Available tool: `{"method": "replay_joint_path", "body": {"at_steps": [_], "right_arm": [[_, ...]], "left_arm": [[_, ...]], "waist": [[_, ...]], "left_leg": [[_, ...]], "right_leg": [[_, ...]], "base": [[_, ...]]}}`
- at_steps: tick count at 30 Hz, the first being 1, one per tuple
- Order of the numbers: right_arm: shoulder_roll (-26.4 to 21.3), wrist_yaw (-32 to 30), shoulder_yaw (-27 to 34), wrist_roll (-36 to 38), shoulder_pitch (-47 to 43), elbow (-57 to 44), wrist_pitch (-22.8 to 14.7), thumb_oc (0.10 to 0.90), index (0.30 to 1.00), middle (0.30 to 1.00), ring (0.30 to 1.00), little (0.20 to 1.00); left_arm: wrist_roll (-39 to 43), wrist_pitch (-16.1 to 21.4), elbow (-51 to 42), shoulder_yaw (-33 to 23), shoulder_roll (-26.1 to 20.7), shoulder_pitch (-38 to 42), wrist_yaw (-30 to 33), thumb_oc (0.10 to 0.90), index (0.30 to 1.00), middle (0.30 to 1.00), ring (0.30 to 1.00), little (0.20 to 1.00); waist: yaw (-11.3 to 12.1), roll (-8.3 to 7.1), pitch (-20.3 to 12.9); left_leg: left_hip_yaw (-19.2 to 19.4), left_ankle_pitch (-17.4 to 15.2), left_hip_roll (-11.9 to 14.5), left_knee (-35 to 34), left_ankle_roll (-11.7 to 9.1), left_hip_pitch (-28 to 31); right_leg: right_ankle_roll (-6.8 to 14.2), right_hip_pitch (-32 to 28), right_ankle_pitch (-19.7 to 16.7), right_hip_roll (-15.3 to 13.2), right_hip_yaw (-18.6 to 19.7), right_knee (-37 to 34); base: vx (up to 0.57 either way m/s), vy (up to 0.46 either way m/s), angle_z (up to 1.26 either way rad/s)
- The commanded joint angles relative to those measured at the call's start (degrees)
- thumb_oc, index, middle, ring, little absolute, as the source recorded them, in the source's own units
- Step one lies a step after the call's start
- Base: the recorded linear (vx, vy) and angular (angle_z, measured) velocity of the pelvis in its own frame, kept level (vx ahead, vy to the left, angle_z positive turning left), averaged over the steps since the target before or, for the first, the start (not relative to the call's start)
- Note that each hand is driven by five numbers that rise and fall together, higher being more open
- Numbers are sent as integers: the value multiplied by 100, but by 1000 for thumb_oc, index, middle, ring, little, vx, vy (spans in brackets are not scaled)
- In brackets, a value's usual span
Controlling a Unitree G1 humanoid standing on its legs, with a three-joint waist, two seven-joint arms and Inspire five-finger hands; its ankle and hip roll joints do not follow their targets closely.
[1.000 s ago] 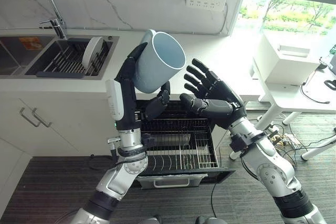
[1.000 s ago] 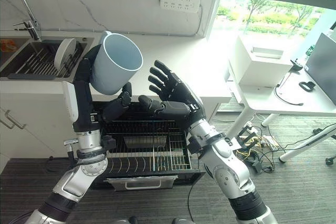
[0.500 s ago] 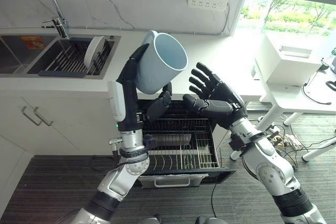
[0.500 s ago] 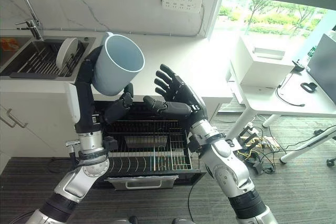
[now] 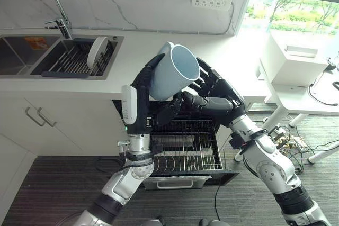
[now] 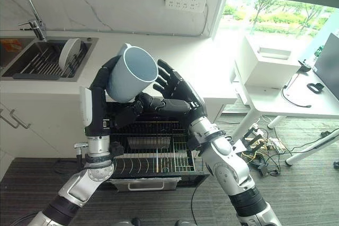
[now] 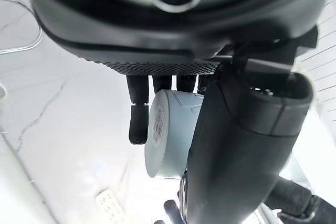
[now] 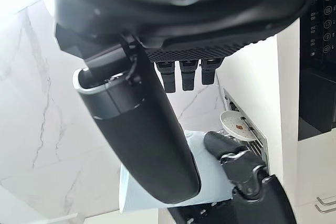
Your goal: Place the dishes in the dishwasher.
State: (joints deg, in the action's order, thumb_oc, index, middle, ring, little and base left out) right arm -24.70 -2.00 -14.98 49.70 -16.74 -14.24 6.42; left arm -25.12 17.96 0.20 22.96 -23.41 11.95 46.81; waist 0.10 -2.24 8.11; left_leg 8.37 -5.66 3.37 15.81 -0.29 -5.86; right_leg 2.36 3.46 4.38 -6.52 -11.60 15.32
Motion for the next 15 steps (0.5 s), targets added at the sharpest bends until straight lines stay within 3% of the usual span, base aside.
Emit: {"method": "replay_joint_path", "body": {"at_steps": [1, 15], "right_arm": [[276, 163, 214, 207, -748, -504, -692, 800, 900, 900, 900, 900], [354, 272, 144, 348, -829, -688, -678, 800, 900, 900, 900, 900]], "left_arm": [[-130, 402, -256, 109, -66, 528, 144, 400, 300, 300, 300, 300], [-201, 441, -90, 270, -78, 453, 0, 400, 300, 300, 300, 300]], "waist": [[26, -138, -336], [49, -121, -339]], "left_leg": [[18, -1023, 67, 138, -90, 375], [14, -1007, 77, 138, -101, 368]], "right_leg": [[340, -18, 622, 71, 62, 187], [326, -31, 640, 80, 46, 187]], "base": [[0, 0, 0], [0, 0, 0]]}}
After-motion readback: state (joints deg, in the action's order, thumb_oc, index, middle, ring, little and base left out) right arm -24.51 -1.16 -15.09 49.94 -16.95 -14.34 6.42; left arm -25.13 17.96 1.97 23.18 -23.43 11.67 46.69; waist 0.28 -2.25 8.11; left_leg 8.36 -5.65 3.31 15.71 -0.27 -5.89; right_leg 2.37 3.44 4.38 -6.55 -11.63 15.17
